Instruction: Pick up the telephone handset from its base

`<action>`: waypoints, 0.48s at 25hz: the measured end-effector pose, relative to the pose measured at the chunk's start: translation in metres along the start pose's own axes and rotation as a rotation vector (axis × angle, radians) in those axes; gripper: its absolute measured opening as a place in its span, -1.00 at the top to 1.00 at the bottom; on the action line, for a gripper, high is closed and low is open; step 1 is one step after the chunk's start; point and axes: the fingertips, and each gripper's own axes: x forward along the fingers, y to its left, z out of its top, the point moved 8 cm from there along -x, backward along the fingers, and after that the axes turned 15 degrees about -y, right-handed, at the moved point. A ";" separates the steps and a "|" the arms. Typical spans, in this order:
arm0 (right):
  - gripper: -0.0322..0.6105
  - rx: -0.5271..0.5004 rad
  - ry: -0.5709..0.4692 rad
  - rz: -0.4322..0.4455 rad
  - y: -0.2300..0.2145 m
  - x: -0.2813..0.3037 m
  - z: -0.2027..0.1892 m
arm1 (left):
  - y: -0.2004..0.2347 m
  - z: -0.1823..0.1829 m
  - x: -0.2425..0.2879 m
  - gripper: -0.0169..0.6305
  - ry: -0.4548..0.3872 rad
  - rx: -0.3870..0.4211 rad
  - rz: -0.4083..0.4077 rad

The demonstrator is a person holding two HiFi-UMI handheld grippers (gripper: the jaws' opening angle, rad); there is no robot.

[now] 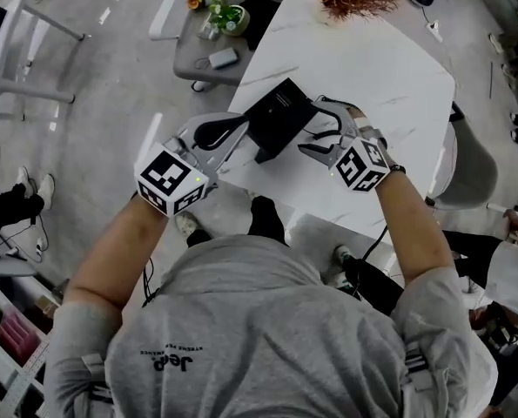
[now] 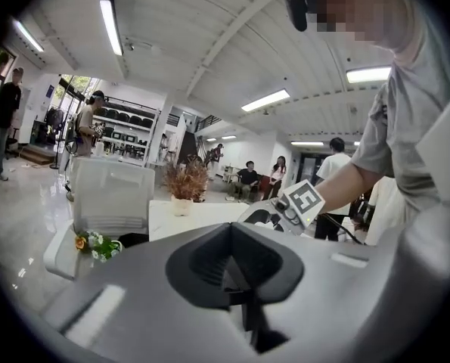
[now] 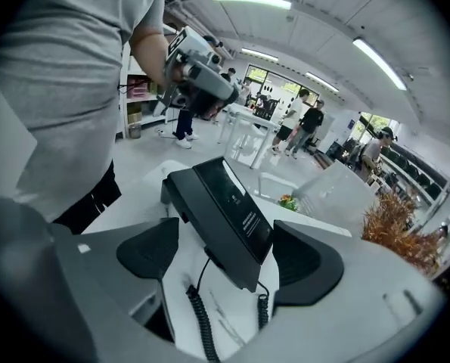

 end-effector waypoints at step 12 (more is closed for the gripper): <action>-0.08 -0.252 0.046 0.058 0.014 0.043 -0.025 | -0.011 -0.021 0.002 0.79 0.039 0.002 -0.017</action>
